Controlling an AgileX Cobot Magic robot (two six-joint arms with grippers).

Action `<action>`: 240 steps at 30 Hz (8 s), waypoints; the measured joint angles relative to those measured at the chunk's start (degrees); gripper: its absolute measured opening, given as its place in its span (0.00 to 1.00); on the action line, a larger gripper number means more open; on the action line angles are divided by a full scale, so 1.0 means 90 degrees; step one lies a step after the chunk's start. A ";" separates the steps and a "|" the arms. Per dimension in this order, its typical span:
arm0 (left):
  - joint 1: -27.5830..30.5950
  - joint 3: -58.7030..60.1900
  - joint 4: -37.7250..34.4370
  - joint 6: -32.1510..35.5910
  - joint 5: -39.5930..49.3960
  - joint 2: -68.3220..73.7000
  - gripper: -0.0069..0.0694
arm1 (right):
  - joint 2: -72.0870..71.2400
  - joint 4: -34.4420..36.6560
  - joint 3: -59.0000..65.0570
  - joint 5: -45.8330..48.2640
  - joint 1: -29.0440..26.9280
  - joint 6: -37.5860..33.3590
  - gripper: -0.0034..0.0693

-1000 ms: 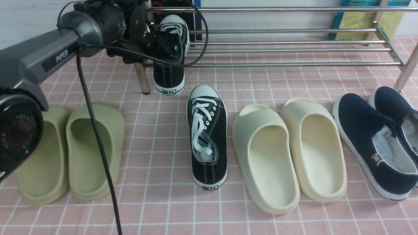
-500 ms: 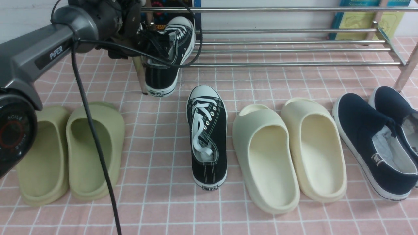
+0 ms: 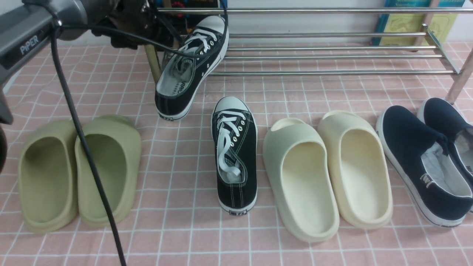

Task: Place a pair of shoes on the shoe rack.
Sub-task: Use the left arm to put a shoe into the shoe rack, then use the left arm to grab the shoe closest to it, then use the left arm to put a shoe into the shoe rack

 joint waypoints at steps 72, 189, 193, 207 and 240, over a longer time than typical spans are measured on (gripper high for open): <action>0.0006 -0.0069 -0.1717 0.0125 0.0286 0.0367 0.11 | 0.0000 0.0002 0.0000 0.0000 0.0000 0.0000 0.38; -0.1218 -0.0698 -0.1835 -0.0012 -0.0610 0.1063 0.12 | 0.0000 -0.0003 -0.0006 0.0000 0.0000 0.0000 0.38; -0.1113 -0.1428 -0.1579 -0.0489 -0.0597 0.1607 0.12 | 0.0000 -0.0003 -0.0006 0.0000 0.0000 0.0000 0.38; -0.0774 -0.2085 -0.1356 -0.0668 -0.0777 0.2075 0.20 | -0.0005 -0.0003 -0.0006 0.0005 0.0000 0.0000 0.38; -0.0788 -0.2155 -0.1580 0.2207 0.2359 0.1319 0.09 | -0.0005 -0.0003 -0.0006 0.0005 0.0000 0.0000 0.38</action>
